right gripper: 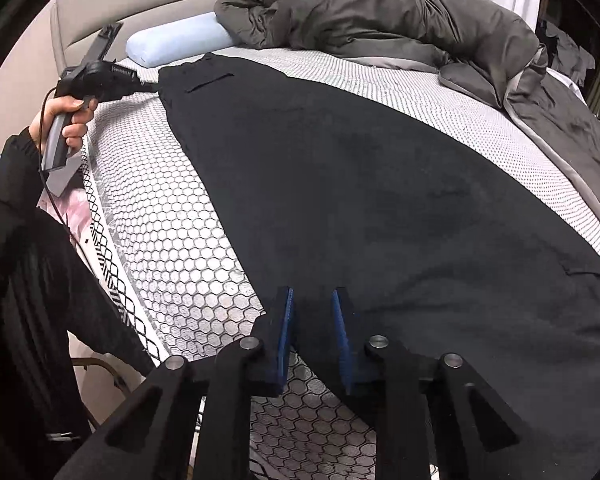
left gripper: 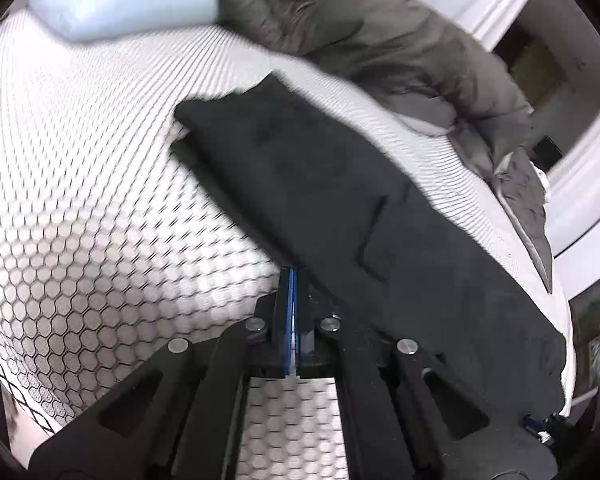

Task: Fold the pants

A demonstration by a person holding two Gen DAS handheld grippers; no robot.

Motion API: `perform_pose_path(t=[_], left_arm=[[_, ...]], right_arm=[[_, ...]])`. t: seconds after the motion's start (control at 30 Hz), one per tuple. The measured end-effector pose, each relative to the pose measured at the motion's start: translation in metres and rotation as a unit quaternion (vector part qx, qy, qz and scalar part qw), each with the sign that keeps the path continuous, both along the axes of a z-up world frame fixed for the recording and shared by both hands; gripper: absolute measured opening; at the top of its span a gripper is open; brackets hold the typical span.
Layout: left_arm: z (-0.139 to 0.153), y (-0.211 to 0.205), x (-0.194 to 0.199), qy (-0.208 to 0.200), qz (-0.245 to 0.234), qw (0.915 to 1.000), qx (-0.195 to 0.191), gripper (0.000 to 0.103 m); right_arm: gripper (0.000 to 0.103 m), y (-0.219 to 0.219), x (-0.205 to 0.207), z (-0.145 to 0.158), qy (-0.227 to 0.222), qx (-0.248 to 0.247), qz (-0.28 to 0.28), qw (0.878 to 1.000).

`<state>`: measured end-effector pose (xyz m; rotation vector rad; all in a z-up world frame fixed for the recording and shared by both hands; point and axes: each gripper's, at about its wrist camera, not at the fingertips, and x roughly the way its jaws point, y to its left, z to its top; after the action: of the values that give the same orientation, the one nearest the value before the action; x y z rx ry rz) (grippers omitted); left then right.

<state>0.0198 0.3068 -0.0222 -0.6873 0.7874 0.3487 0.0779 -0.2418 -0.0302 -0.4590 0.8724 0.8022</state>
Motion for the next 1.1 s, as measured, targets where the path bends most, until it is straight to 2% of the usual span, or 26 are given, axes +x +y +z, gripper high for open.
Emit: perform_pose_path(t=[0.1, 0.17, 0.2, 0.23, 0.27, 0.3, 0.33, 0.37, 0.43, 0.5, 0.57, 0.63, 0.7, 0.77, 0.87, 0.97, 1.03, 1.1], left_arm=[[0.009, -0.002, -0.005, -0.021, -0.005, 0.9997, 0.006, 0.0], [0.018, -0.013, -0.005, -0.038, -0.027, 0.9989, 0.011, 0.0], [0.022, -0.023, -0.002, -0.042, -0.047, 0.9979, 0.019, 0.004], [0.024, -0.03, 0.001, -0.044, -0.056, 0.9971, 0.026, 0.016], [0.027, -0.04, 0.005, -0.046, -0.068, 0.996, 0.034, 0.025], [0.029, -0.052, 0.01, -0.051, -0.079, 0.9947, 0.043, 0.039], [0.032, -0.063, 0.014, -0.054, -0.087, 0.9935, 0.05, 0.047], [0.033, -0.077, 0.019, -0.055, -0.105, 0.9913, 0.058, 0.049], [0.037, -0.111, 0.037, -0.051, -0.147, 0.985, 0.075, 0.06], [0.037, -0.144, 0.047, -0.049, -0.191, 0.976, 0.093, 0.065], [0.036, -0.172, 0.06, -0.047, -0.224, 0.9681, 0.102, 0.073], [0.033, -0.2, 0.068, -0.041, -0.254, 0.9601, 0.11, 0.082], [0.028, -0.222, 0.073, -0.027, -0.279, 0.9526, 0.119, 0.082], [0.021, -0.239, 0.081, -0.012, -0.294, 0.9461, 0.136, 0.082], [0.009, -0.262, 0.091, 0.018, -0.318, 0.9328, 0.168, 0.082], [0.005, -0.264, 0.089, 0.017, -0.321, 0.9316, 0.169, 0.082], [0.005, -0.26, 0.081, 0.014, -0.324, 0.9314, 0.166, 0.082], [0.006, -0.255, 0.078, 0.01, -0.324, 0.9327, 0.159, 0.082]], right_arm=[[0.024, -0.001, -0.001, 0.004, -0.01, 0.003, -0.006, 1.0], [0.031, -0.005, -0.002, 0.012, -0.02, 0.01, -0.013, 1.0], [0.041, -0.01, -0.002, 0.016, -0.026, 0.014, -0.022, 0.999], [0.053, -0.017, -0.003, 0.02, -0.033, 0.018, -0.033, 0.999], [0.058, -0.027, -0.002, 0.023, -0.041, 0.026, -0.054, 0.997], [0.067, -0.035, 0.0, 0.025, -0.044, 0.033, -0.07, 0.996], [0.076, -0.048, 0.003, 0.027, -0.05, 0.041, -0.101, 0.993], [0.078, -0.059, 0.006, 0.028, -0.054, 0.046, -0.128, 0.989], [0.083, -0.097, 0.015, 0.03, -0.061, 0.072, -0.221, 0.971], [0.083, -0.143, 0.022, 0.029, -0.039, 0.114, -0.315, 0.941], [0.083, -0.188, 0.024, 0.026, -0.022, 0.144, -0.399, 0.905], [0.083, -0.218, 0.022, 0.022, -0.013, 0.156, -0.444, 0.882], [0.083, -0.241, 0.023, 0.016, 0.002, 0.166, -0.472, 0.866], [0.083, -0.262, 0.026, 0.005, 0.025, 0.18, -0.504, 0.844], [0.08, -0.287, 0.038, -0.005, 0.054, 0.237, -0.519, 0.82], [0.072, -0.304, 0.044, -0.011, 0.077, 0.29, -0.536, 0.789], [0.07, -0.31, 0.039, -0.006, 0.073, 0.302, -0.54, 0.782], [0.07, -0.313, 0.027, 0.002, 0.053, 0.295, -0.547, 0.782]])
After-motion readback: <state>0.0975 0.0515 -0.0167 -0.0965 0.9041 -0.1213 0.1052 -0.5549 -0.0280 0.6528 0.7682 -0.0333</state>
